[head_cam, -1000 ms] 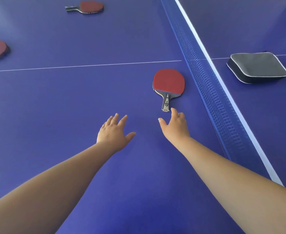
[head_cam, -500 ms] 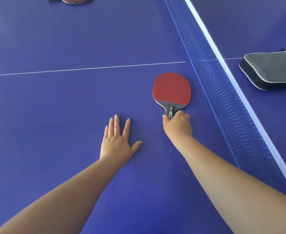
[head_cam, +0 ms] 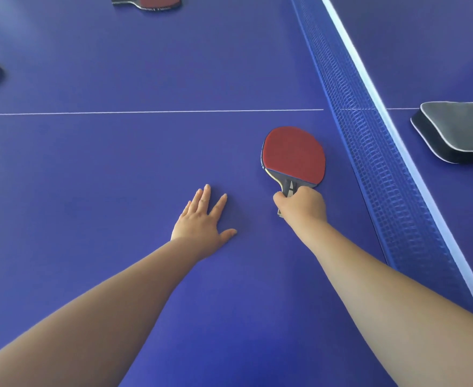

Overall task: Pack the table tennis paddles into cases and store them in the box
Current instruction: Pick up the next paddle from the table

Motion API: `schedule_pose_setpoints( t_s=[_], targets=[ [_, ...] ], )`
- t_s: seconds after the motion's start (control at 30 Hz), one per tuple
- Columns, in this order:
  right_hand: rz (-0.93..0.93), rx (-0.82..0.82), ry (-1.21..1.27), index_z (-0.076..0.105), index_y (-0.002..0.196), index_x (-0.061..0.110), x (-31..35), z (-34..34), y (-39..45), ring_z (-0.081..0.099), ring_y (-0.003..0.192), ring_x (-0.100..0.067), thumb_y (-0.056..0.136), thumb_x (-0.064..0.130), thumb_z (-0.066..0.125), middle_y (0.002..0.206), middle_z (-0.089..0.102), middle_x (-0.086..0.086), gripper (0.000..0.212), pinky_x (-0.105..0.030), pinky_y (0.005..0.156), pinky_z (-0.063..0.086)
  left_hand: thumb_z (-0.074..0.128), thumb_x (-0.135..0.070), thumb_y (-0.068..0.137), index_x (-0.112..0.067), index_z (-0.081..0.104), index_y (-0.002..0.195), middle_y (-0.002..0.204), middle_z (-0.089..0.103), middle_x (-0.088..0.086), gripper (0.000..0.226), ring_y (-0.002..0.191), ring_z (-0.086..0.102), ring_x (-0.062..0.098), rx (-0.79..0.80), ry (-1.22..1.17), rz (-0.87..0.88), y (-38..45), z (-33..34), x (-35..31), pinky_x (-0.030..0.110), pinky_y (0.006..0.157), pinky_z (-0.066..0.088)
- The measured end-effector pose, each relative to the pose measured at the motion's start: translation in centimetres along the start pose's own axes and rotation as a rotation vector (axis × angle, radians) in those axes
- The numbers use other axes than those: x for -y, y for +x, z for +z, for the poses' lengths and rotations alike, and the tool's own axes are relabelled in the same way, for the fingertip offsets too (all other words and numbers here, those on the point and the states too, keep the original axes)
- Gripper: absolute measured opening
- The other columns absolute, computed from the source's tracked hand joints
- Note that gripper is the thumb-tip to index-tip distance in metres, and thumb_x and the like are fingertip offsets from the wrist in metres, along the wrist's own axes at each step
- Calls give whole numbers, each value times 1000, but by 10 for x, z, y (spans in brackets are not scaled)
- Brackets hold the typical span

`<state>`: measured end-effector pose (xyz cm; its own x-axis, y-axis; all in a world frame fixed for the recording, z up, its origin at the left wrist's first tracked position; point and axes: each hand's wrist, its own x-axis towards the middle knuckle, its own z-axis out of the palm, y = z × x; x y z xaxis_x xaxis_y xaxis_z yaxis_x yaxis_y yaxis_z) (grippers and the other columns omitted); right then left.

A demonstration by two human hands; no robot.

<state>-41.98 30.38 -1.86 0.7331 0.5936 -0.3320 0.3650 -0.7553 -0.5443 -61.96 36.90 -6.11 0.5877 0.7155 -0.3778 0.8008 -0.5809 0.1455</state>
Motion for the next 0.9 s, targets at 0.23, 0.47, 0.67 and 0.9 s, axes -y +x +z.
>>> schedule_pose_setpoints(
  t_s=[0.23,0.47,0.67,0.9],
  targets=[
    [-174,40,34,52,67,18,14,12,-70,59,58,-10,86,38,62,58,60,8,30,-24,47,37,45,-43,100,-30,20,155,163,12,-1,62,149,9,21,-123,-95,-113,-57,-19,45,37,119,15],
    [-261,109,9,51,66,18,54,55,-151,60,59,-11,85,41,62,57,61,7,32,-26,48,41,48,-38,99,-29,40,147,143,46,-5,49,135,33,21,-269,-258,-297,-140,-20,113,34,108,30],
    [-298,158,-33,58,74,15,96,108,-222,67,63,-14,83,43,61,65,67,4,30,-32,57,54,51,-34,97,-26,51,139,139,49,-3,43,133,34,23,-355,-349,-469,-218,-12,204,37,106,33],
    [-288,197,-50,58,74,15,150,183,-304,67,65,-14,85,42,59,64,68,4,29,-27,52,47,62,-32,91,-22,53,135,136,44,3,46,128,34,27,-473,-379,-682,-320,0,343,41,103,37]
  ],
)
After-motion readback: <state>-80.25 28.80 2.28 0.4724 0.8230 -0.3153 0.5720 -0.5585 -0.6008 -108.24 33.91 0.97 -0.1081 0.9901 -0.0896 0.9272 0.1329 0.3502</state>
